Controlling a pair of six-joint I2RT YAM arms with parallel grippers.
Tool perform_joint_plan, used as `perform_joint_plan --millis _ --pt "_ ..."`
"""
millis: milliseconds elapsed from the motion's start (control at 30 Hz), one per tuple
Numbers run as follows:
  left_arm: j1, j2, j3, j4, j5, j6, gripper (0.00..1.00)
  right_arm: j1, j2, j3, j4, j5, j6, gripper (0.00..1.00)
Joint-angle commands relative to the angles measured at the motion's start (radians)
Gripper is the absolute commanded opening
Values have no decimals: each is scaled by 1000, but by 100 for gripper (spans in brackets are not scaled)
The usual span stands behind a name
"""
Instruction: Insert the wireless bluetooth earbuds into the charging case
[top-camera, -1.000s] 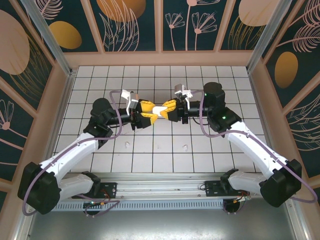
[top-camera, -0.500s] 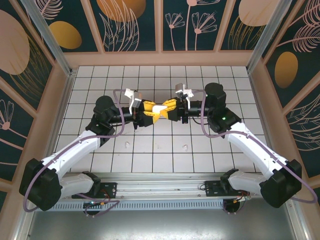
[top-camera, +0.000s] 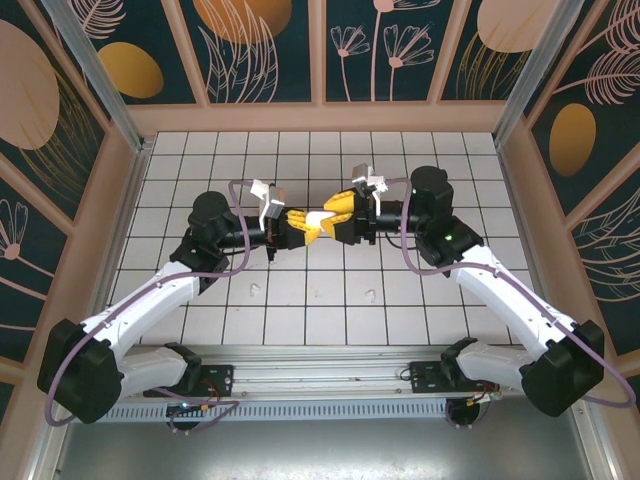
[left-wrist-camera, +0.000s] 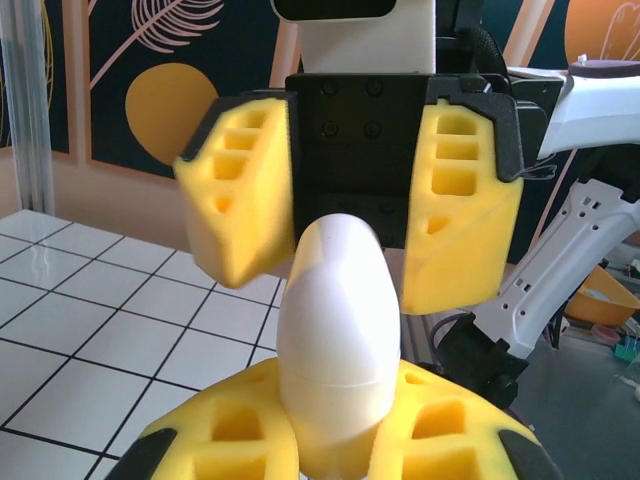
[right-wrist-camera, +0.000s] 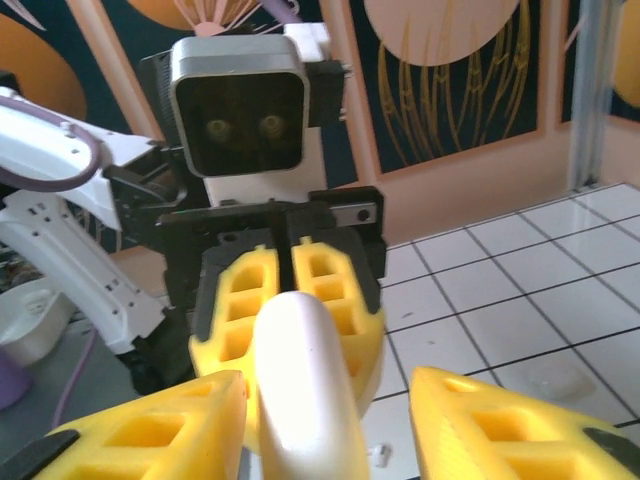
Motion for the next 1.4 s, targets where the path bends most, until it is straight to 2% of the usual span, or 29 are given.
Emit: perform_joint_plan --millis 0,267,500,633,900,1067,1167,1233,1367 --pt "-3 -37 -13 14 -9 29 0 -1 -20 -15 26 82 23 50" --pt "-5 -70 -31 -2 -23 47 0 -17 2 -17 -12 199 61 52" --pt "-5 -83 -43 -7 -37 53 0 -17 4 -18 -7 227 97 52" --pt "-3 -91 -49 -17 -51 61 0 -59 10 -19 -17 247 115 53" --pt "-4 -102 -49 -47 -91 80 0 -72 13 -18 -17 211 139 53" --pt "-3 -112 -35 -154 -179 115 0 -75 -30 -28 -6 198 164 54" --pt "6 -120 -30 -248 -217 128 0 -87 -81 -81 67 183 232 57" --pt "23 -135 -43 -283 -223 104 0 -95 -102 -104 74 225 290 60" --pt "69 -201 -88 -333 -266 63 0 -104 -82 -102 -22 337 325 61"
